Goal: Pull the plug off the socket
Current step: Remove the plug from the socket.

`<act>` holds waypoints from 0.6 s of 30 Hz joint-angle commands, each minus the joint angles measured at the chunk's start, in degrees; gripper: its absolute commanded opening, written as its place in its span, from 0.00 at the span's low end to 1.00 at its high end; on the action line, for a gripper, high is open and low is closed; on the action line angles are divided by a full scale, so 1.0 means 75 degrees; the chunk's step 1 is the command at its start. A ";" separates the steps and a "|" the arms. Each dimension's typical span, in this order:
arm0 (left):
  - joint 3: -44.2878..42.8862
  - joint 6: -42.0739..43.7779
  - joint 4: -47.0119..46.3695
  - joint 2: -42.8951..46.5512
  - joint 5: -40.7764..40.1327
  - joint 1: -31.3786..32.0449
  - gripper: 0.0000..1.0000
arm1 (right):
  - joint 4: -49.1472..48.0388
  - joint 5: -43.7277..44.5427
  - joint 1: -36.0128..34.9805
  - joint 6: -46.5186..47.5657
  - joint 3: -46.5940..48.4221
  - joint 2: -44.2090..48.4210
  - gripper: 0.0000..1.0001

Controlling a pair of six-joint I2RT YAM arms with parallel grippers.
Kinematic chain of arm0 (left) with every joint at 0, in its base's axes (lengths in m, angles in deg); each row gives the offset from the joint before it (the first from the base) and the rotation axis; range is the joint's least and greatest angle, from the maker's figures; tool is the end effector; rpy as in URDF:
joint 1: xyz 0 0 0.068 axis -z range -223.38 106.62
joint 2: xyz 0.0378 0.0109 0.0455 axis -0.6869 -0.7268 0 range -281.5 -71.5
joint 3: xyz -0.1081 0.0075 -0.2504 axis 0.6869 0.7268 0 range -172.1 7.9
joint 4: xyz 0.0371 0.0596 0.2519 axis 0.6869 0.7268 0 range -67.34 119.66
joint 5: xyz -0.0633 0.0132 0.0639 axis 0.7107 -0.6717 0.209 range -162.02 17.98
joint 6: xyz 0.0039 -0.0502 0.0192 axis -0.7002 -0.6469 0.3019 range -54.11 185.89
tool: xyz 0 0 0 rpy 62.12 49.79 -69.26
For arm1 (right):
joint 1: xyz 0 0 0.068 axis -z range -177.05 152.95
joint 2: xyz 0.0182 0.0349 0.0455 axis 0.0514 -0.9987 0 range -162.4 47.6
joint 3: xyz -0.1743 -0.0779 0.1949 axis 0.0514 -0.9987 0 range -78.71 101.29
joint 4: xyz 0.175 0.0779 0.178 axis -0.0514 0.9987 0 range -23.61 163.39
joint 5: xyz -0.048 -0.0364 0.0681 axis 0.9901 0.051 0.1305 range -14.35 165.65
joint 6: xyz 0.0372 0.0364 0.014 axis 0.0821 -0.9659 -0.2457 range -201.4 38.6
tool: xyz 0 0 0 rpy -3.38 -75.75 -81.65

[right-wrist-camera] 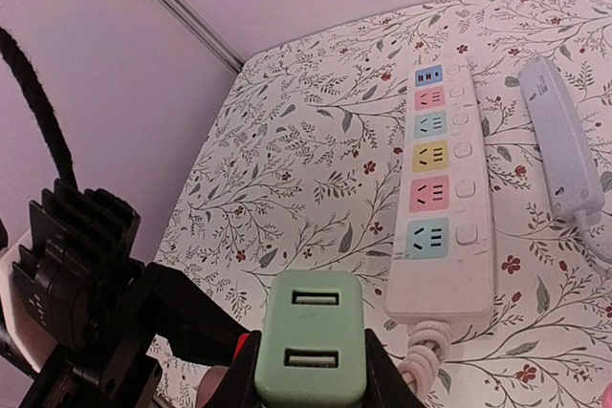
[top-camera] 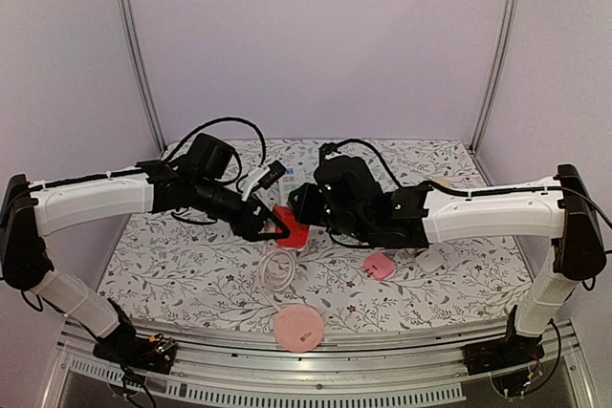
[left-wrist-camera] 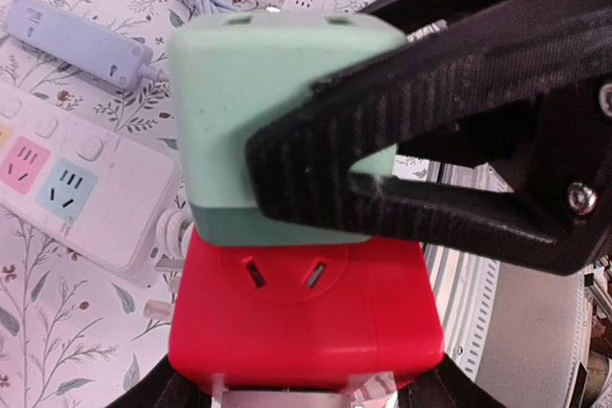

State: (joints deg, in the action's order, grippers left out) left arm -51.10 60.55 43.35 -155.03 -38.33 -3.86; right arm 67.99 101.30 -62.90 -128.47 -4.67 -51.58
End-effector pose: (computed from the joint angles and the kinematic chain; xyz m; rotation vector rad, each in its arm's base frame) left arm 0.2273 -0.2131 0.2552 1.0032 2.2324 -1.0614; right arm 0.1794 0.3624 0.2766 -0.0511 2.0816 0.7990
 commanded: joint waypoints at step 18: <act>-0.0369 0.0150 -0.0127 0.0287 -0.0622 0.0063 0.29 | 0.0954 -0.0308 0.0511 -0.0168 -0.0233 0.0255 0.00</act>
State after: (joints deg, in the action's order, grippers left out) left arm -51.21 62.08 44.42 -154.92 -44.71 -0.88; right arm 69.68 96.88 -61.00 -131.33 -5.24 -51.45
